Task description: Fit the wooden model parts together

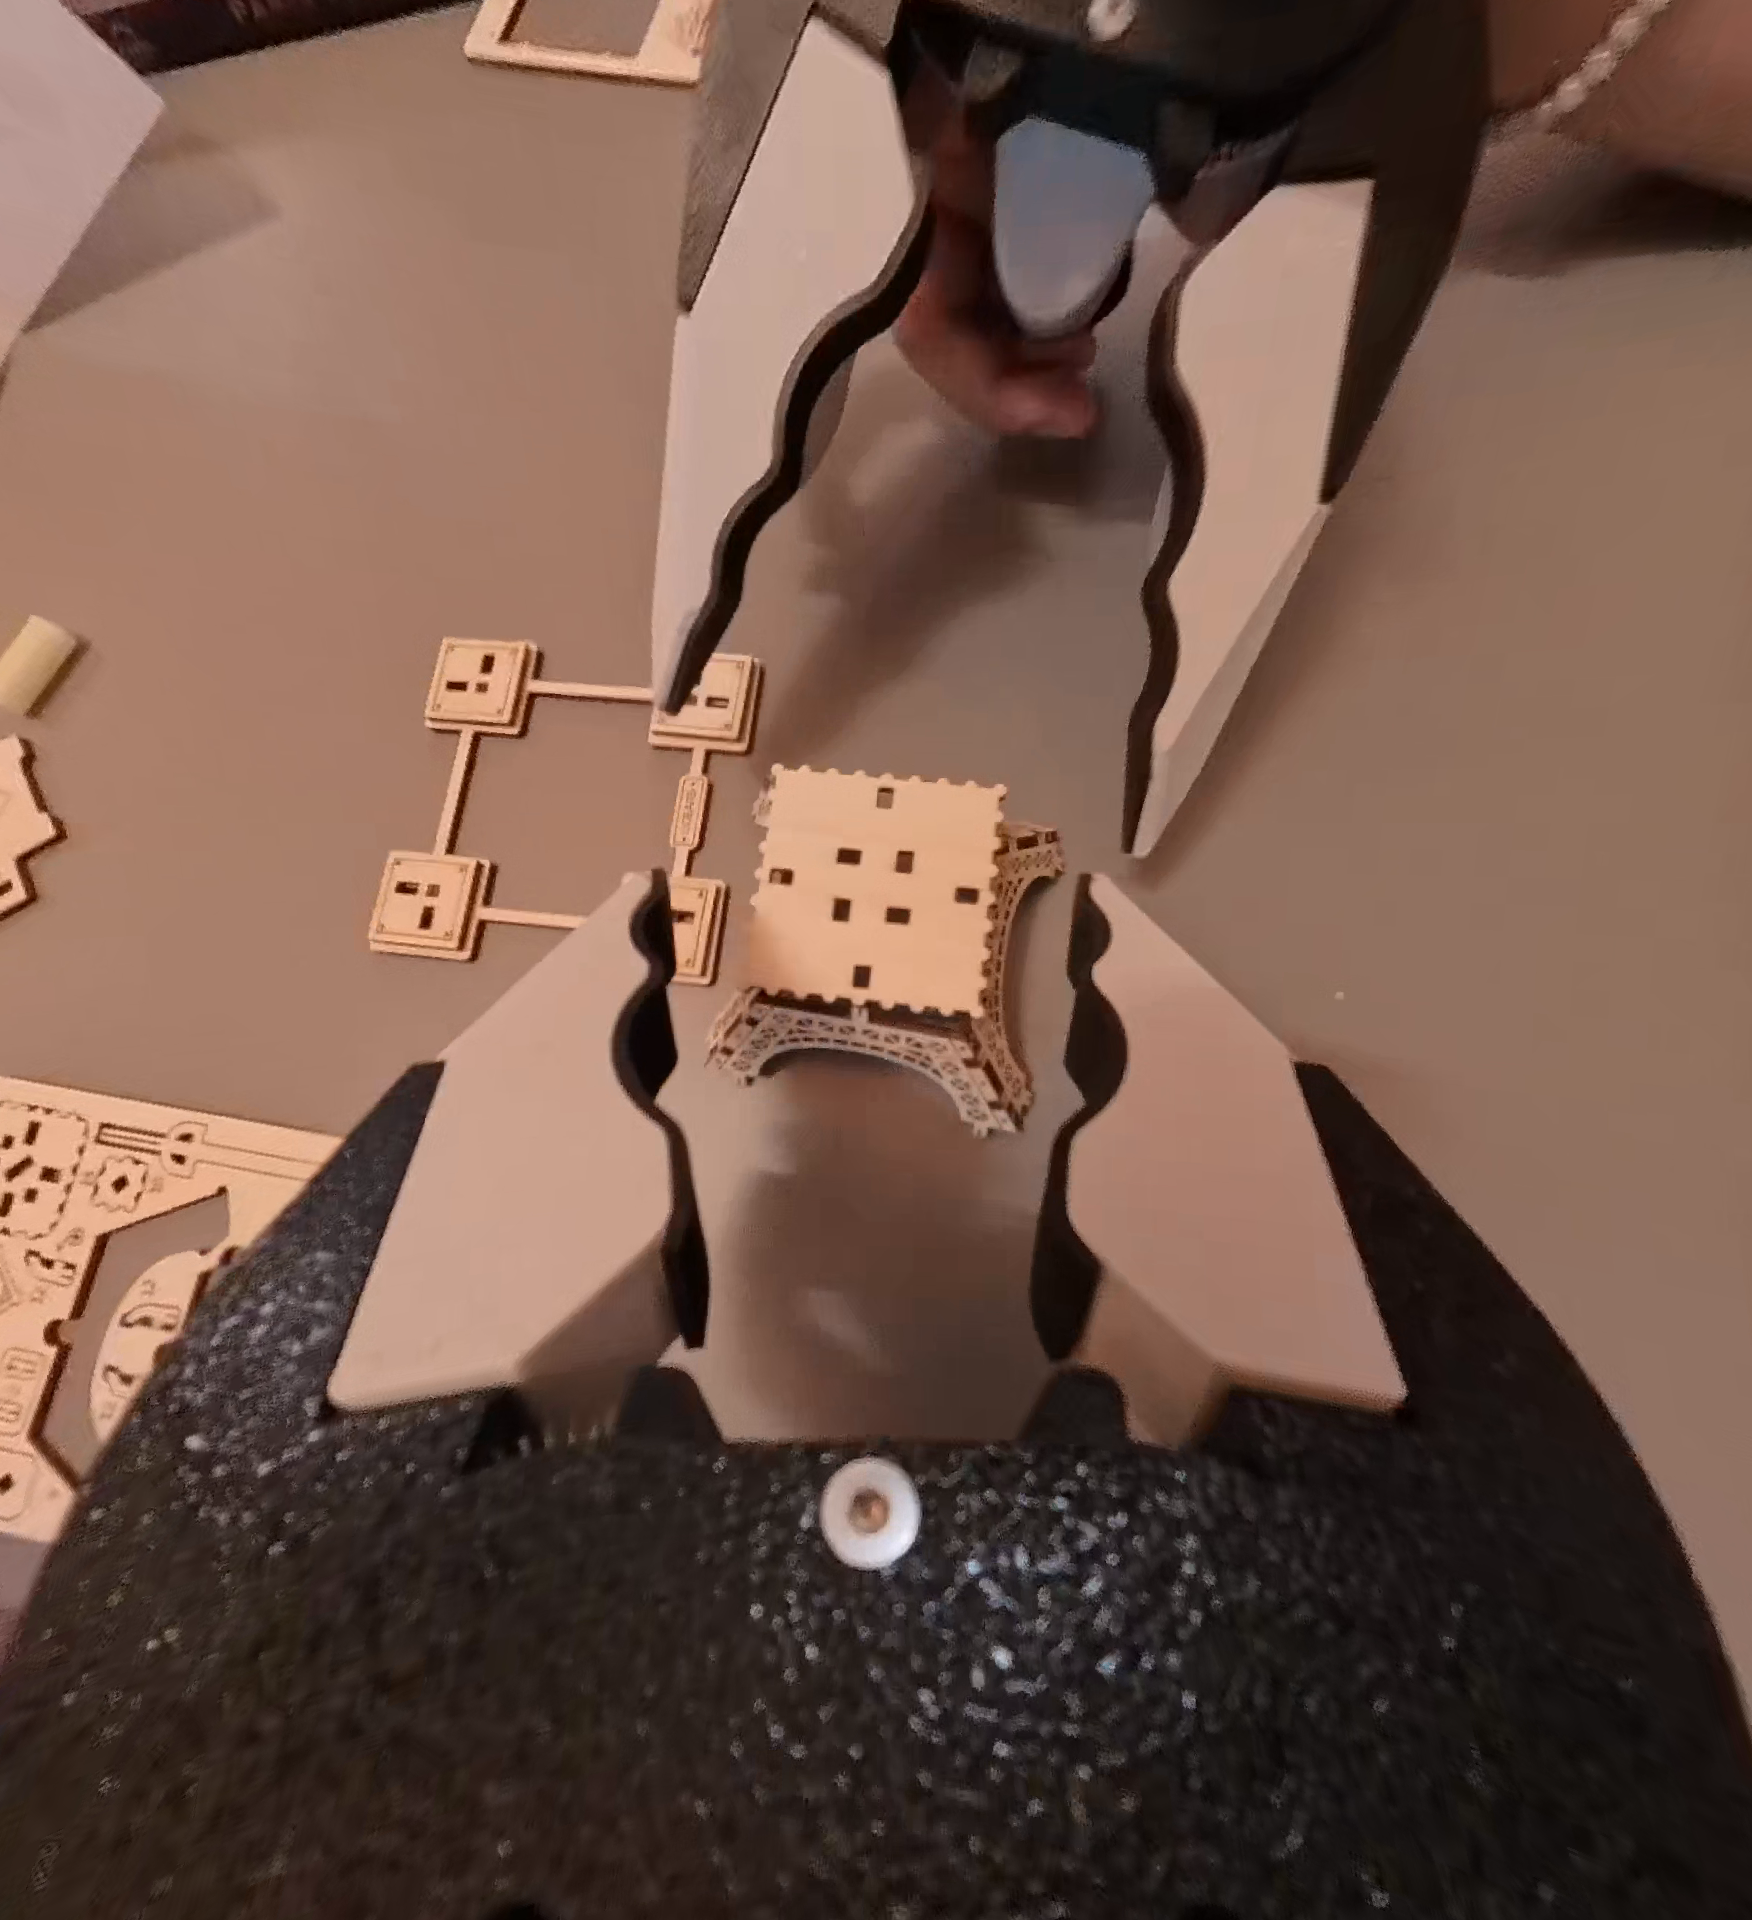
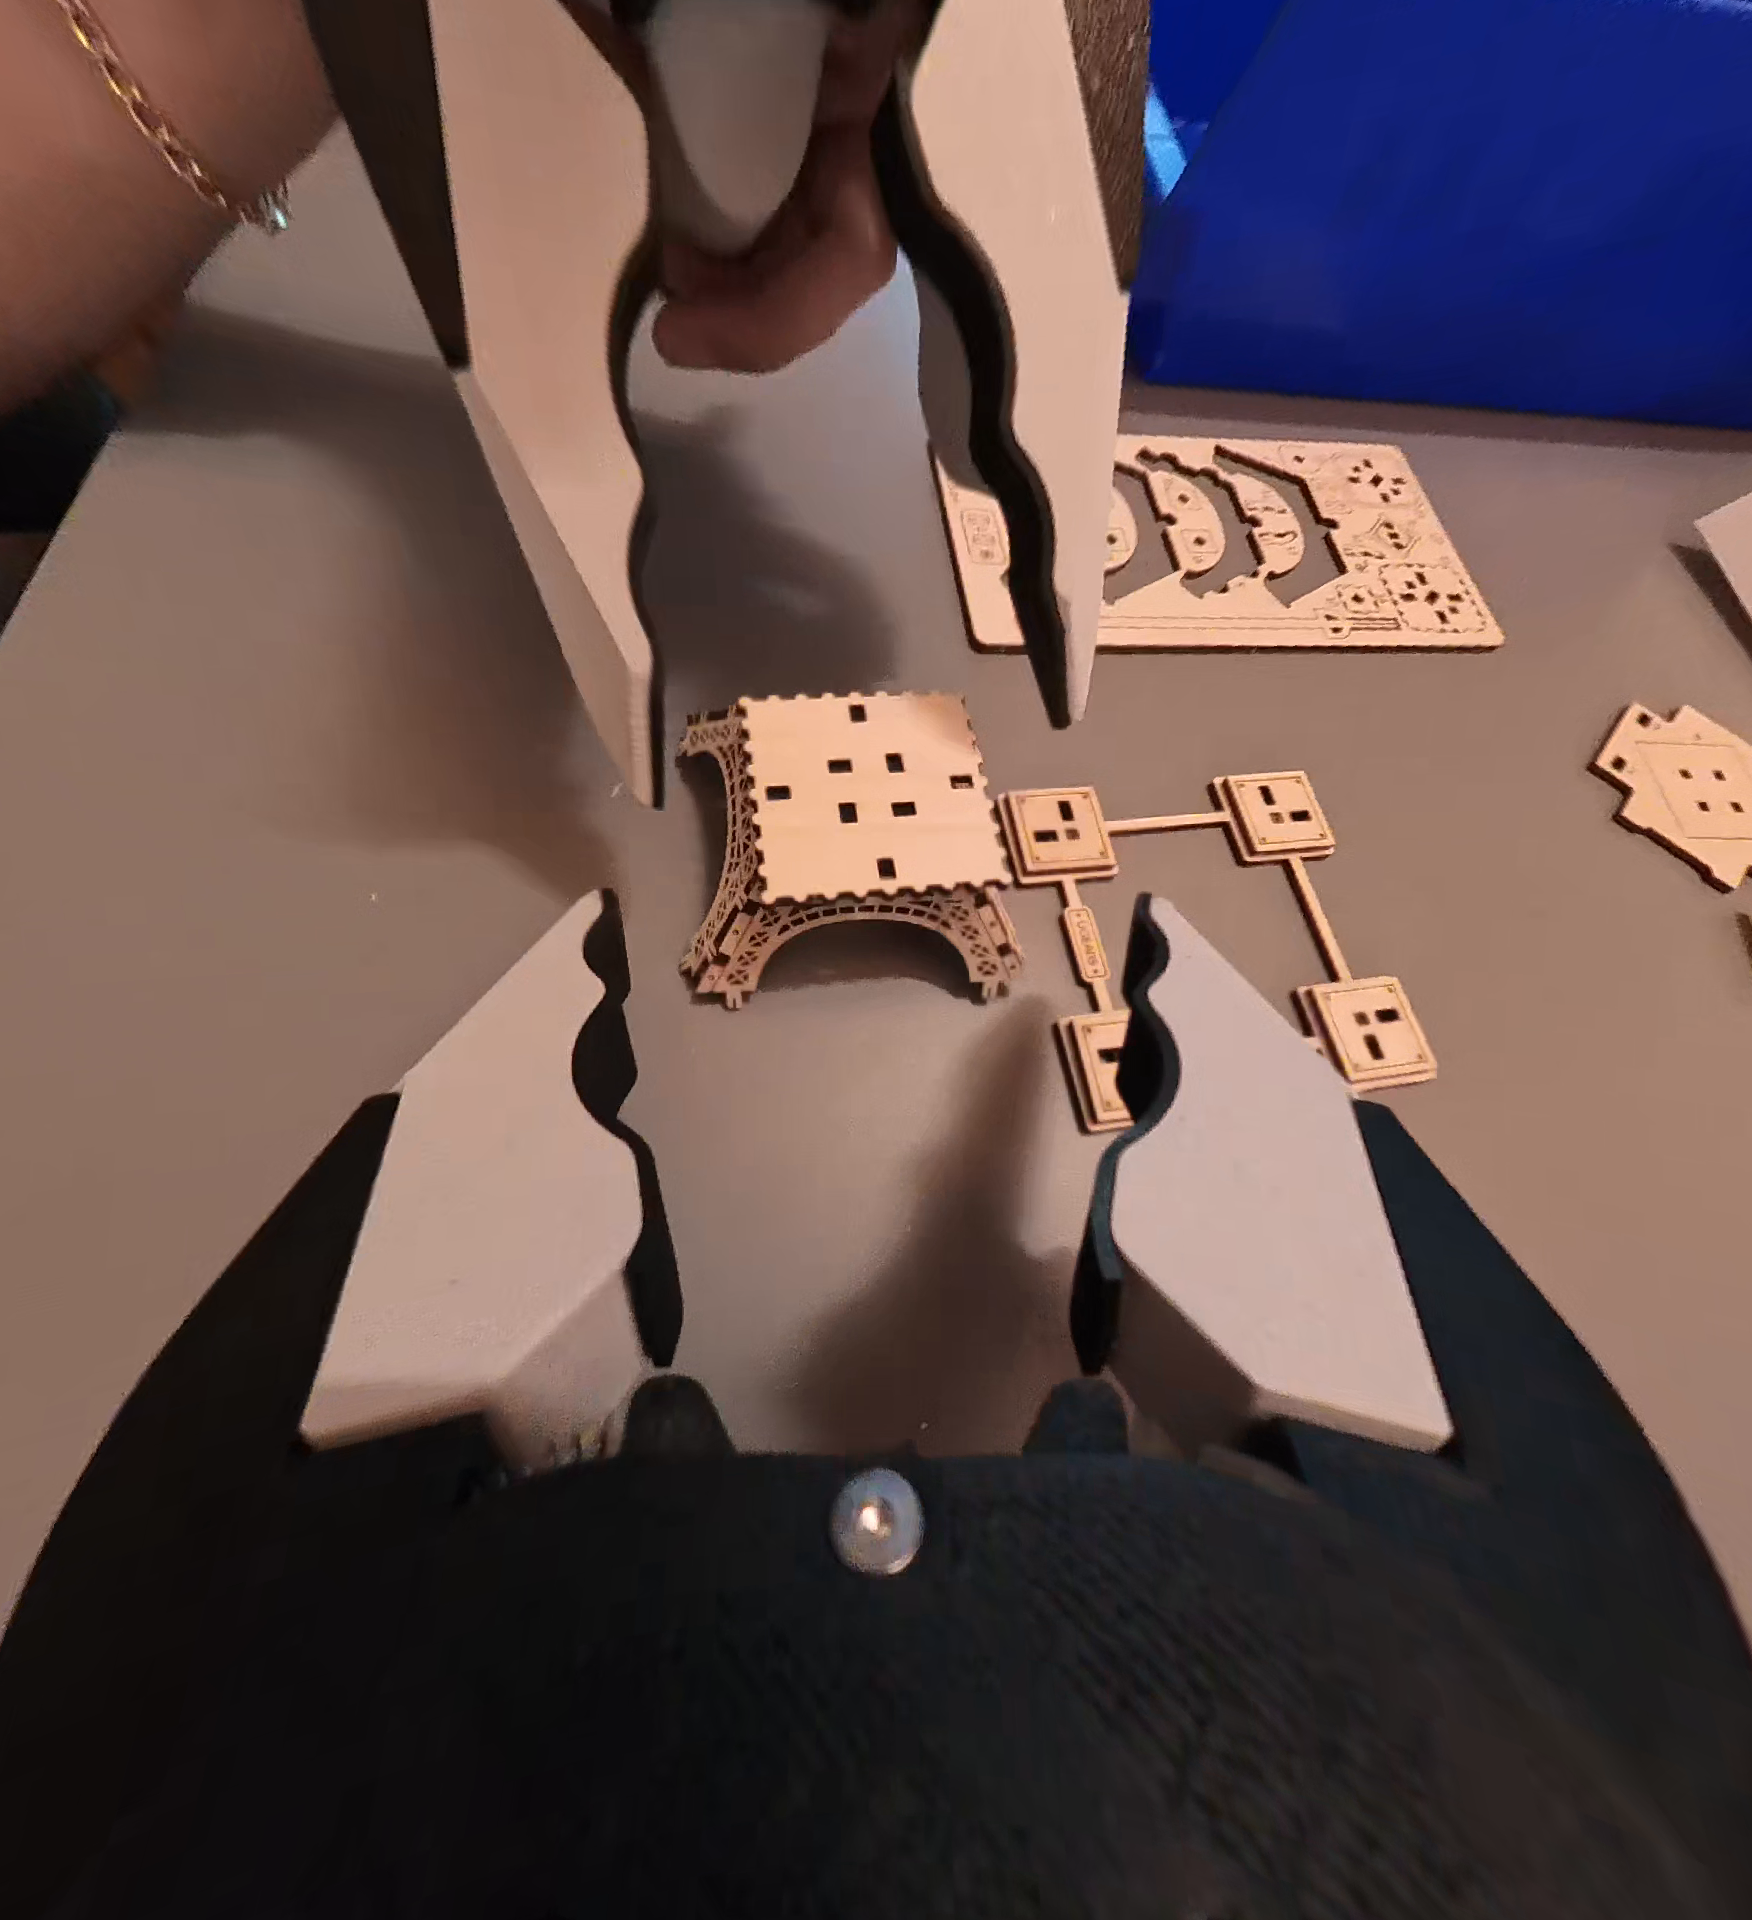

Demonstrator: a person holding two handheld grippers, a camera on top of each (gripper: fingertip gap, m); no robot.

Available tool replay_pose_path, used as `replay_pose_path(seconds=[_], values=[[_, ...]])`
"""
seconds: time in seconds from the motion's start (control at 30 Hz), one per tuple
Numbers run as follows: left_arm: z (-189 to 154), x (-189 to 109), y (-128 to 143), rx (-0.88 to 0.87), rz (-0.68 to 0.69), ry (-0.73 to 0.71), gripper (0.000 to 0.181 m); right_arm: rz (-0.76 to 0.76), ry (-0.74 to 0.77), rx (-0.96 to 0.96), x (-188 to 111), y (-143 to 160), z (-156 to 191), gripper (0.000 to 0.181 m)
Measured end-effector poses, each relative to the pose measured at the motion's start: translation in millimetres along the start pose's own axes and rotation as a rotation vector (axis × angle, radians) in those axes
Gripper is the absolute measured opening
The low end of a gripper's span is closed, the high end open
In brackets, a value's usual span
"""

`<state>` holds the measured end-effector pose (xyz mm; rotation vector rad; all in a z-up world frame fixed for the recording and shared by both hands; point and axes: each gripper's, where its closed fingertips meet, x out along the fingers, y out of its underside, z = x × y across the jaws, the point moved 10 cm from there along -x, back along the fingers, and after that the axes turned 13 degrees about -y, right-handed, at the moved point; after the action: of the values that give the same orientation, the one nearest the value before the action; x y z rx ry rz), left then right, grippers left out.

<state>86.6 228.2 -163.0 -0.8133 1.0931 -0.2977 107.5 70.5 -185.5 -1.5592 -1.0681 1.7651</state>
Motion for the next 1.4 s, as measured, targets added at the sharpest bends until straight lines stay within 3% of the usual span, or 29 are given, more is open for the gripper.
replay_pose_path(seconds=[0.13, 0.33, 0.9, 1.4], values=[[2, 7, 4, -0.013, 0.020, 0.010, 0.071, 0.017, 0.024, -0.005, 0, 5, 1, 0.093], [4, 8, 7, -0.004, 0.004, 0.020, 0.047, 0.048, 0.018, 0.002, 2, 7, 1, 0.092], [8, -6, 10, 0.018, -0.106, 0.038, 0.046, 0.111, 0.019, 0.001, 8, 9, 1, 0.080], [4, 6, 15, 0.092, -0.037, 0.018, 0.048, 0.116, -0.003, 0.022, 6, 11, 1, 0.073]])
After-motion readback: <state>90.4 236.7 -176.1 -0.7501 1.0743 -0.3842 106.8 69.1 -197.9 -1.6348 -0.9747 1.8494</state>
